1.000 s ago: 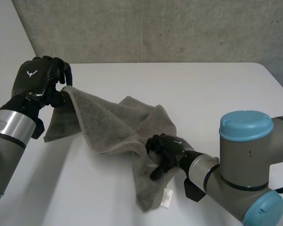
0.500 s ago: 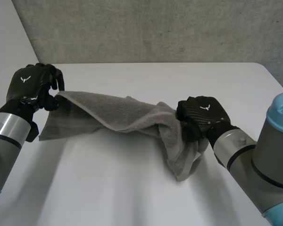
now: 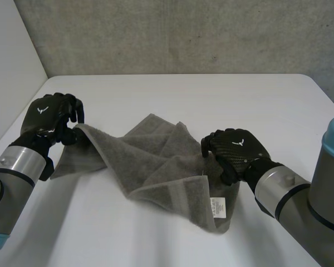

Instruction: Fold the towel.

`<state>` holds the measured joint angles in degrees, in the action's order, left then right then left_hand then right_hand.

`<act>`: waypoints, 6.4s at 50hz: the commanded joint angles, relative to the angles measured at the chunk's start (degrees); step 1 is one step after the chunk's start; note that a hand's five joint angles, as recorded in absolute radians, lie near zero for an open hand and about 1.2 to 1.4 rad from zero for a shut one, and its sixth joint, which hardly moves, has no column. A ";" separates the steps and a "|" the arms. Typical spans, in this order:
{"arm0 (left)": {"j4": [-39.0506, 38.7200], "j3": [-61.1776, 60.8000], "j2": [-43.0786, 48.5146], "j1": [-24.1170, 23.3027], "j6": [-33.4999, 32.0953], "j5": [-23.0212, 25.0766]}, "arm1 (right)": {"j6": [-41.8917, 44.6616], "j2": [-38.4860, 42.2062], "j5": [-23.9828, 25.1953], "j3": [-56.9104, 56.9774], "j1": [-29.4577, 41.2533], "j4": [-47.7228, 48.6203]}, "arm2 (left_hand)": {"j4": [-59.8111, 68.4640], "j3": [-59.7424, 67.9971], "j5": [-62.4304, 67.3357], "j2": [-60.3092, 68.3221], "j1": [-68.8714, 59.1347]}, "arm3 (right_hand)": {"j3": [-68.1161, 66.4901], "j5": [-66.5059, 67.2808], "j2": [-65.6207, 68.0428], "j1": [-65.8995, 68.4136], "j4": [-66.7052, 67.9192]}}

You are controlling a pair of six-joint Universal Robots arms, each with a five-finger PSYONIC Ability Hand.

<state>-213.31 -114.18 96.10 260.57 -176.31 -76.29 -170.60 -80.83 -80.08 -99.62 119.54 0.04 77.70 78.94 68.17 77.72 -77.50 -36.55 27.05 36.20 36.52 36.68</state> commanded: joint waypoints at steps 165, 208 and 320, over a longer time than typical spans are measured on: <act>19.72 79.30 23.18 -8.59 -12.22 -8.60 | 15.65 10.17 -4.73 58.40 -11.08 19.29 | 2.30 1.06 1.83 2.28 -2.50 | -43.45 42.95 43.80 43.48 43.32; -2.98 1.85 12.44 2.83 -30.49 12.30 | 29.62 0.24 20.58 1.27 -19.78 5.49 | 2.30 1.06 1.83 2.28 -2.50 | -43.45 42.95 43.80 43.48 43.32; 23.03 36.27 31.75 6.89 -30.49 12.58 | 28.76 25.79 7.05 35.18 -26.56 -13.68 | 2.30 1.06 1.83 2.28 -2.50 | -43.45 42.95 43.80 43.48 43.32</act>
<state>-191.77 -90.77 116.73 270.64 -206.81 -57.06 -136.85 -63.37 -68.32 -73.13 91.12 -18.97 77.90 79.07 68.41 78.01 -77.74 -77.00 67.59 76.30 76.84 76.95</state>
